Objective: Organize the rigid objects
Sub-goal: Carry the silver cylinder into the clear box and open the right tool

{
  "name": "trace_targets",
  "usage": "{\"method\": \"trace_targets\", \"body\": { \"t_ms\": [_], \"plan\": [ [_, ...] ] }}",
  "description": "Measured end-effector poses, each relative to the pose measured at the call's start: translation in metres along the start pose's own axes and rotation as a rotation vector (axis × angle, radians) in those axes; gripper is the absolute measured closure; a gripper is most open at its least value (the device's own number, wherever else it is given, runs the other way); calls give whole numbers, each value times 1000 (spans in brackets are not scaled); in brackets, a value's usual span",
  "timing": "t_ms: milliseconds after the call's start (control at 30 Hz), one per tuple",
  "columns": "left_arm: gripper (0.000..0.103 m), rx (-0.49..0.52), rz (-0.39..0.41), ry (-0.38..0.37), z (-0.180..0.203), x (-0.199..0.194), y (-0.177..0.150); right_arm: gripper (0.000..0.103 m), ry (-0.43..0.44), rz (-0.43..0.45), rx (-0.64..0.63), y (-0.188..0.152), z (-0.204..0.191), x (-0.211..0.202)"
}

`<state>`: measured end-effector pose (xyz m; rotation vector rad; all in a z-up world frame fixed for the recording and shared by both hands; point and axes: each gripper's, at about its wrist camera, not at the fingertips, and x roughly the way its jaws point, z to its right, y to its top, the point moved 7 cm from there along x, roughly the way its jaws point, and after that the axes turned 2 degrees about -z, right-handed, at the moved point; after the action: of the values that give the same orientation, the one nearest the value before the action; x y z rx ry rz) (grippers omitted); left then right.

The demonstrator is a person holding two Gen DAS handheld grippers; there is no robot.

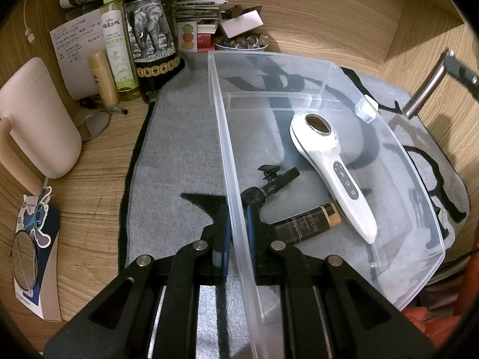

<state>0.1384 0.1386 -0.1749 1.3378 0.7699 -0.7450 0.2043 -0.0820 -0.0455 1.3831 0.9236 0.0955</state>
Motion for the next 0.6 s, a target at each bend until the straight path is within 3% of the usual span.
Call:
{"method": "trace_targets", "body": {
  "t_ms": [267, 600],
  "plan": [
    [93, -1, 1, -1, 0, 0, 0, 89, 95, 27, -84, 14, -42, -4],
    [93, 0, 1, 0, 0, 0, 0, 89, 180, -118, -153, -23, -76, 19]
  ]
}}
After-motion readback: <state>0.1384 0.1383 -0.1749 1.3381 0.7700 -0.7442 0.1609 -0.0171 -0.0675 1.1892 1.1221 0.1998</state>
